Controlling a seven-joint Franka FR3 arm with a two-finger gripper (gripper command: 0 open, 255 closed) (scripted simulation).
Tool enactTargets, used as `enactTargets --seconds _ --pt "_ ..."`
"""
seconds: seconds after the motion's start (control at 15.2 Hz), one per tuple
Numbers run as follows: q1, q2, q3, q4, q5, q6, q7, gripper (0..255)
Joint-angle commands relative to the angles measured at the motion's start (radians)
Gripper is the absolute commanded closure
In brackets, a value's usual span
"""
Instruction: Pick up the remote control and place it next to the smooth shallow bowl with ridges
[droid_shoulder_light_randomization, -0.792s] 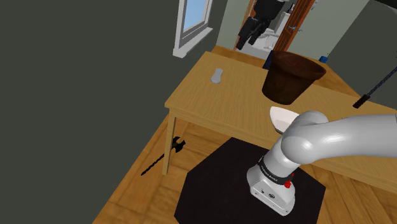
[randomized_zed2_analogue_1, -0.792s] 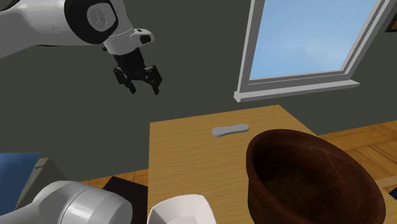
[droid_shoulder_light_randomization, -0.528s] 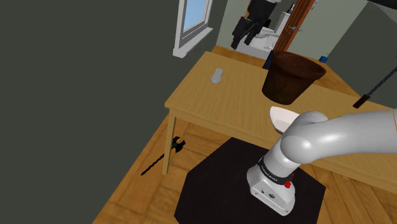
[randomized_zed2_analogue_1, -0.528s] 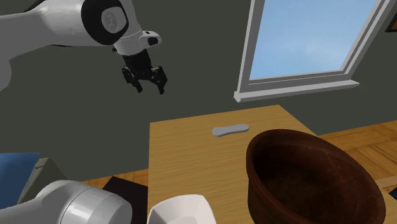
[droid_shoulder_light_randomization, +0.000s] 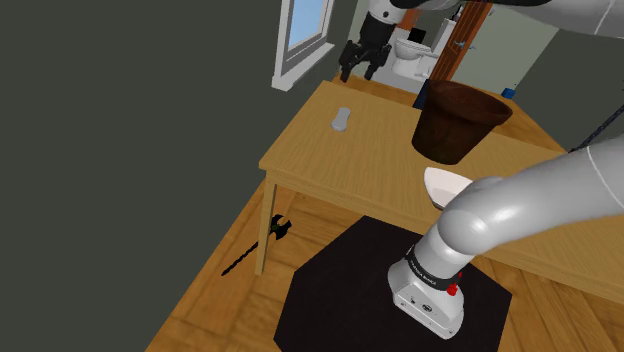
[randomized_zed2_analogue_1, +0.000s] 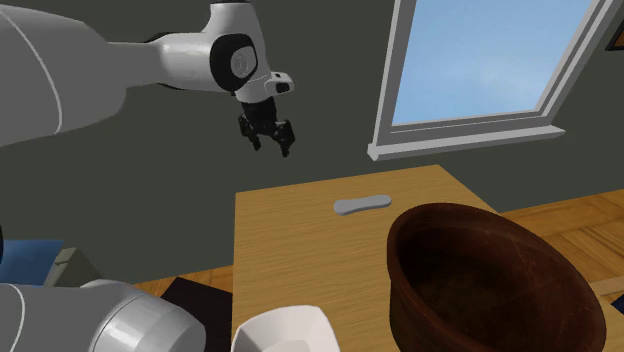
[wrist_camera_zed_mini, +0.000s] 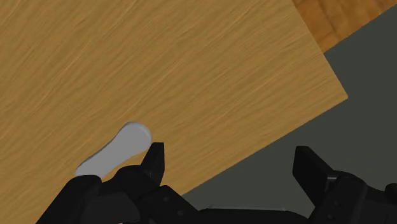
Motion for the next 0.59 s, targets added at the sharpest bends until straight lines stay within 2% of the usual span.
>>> enactTargets --seconds 0.0,0.53 --pt "-0.017 0.061 -0.009 0.03 0.001 0.021 0.029 0" --pt "-0.074 0.332 -0.059 0.166 0.02 0.112 0.13 0"
